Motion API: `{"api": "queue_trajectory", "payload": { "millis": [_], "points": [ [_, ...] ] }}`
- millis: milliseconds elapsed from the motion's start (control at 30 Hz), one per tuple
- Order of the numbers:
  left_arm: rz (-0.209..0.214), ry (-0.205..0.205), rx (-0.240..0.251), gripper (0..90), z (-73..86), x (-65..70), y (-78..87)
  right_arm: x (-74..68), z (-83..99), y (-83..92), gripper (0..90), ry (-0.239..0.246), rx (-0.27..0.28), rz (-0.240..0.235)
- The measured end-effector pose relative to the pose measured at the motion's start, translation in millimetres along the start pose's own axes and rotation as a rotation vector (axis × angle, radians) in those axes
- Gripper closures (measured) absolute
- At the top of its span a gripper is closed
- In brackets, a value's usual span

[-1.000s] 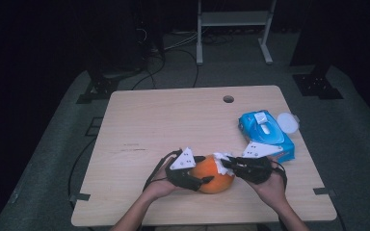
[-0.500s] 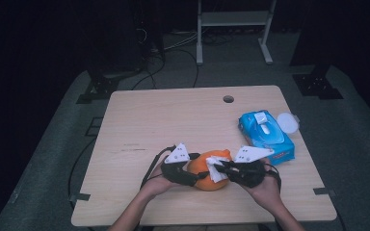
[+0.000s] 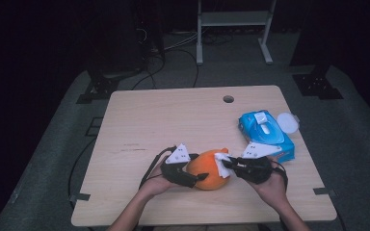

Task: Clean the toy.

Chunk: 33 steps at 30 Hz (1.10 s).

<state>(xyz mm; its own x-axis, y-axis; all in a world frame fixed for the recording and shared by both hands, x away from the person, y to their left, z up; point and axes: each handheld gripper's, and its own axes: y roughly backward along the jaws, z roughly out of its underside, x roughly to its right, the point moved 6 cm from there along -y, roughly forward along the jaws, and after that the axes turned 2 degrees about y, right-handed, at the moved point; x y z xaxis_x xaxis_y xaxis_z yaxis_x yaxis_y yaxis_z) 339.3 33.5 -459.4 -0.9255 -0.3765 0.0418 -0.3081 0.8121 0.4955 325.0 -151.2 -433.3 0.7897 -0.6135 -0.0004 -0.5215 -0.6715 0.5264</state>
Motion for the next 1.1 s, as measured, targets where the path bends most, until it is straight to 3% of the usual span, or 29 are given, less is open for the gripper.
{"api": "queue_trajectory", "payload": {
  "millis": [167, 300, 400, 667, 733, 833, 1100],
  "points": [
    [0.008, 0.019, 0.008, 25.4, 1.3, -1.0, -0.8, 17.5, 15.1, -0.3, 80.1, -0.102, -0.013, -0.013],
    [0.022, 0.003, 0.012, 25.3, 2.3, 1.6, -2.5, 7.3, 2.1, 3.6, 80.1, -0.083, 0.032, -0.046],
    [0.021, 0.012, 0.014, 25.2, 2.7, 0.7, -1.6, 3.4, 0.5, 0.4, 80.0, -0.059, 0.025, -0.051],
    [0.021, 0.023, 0.013, 25.2, 3.4, 0.0, -1.6, 25.1, 20.2, -1.6, 80.0, -0.181, -0.006, -0.056],
    [0.028, 0.014, 0.013, 25.1, 3.7, 1.5, -2.1, 22.5, 14.3, 0.6, 80.0, -0.168, 0.011, -0.056],
    [0.03, 0.004, 0.01, 25.1, 3.2, 2.6, -2.9, 11.3, 3.8, 3.4, 79.1, -0.144, 0.05, -0.11],
    [0.01, 0.033, 0.015, 23.3, 3.7, -0.1, -3.1, -18.7, -2.0, -4.1, 79.1, -0.022, 0.021, -0.146]
  ]
}}
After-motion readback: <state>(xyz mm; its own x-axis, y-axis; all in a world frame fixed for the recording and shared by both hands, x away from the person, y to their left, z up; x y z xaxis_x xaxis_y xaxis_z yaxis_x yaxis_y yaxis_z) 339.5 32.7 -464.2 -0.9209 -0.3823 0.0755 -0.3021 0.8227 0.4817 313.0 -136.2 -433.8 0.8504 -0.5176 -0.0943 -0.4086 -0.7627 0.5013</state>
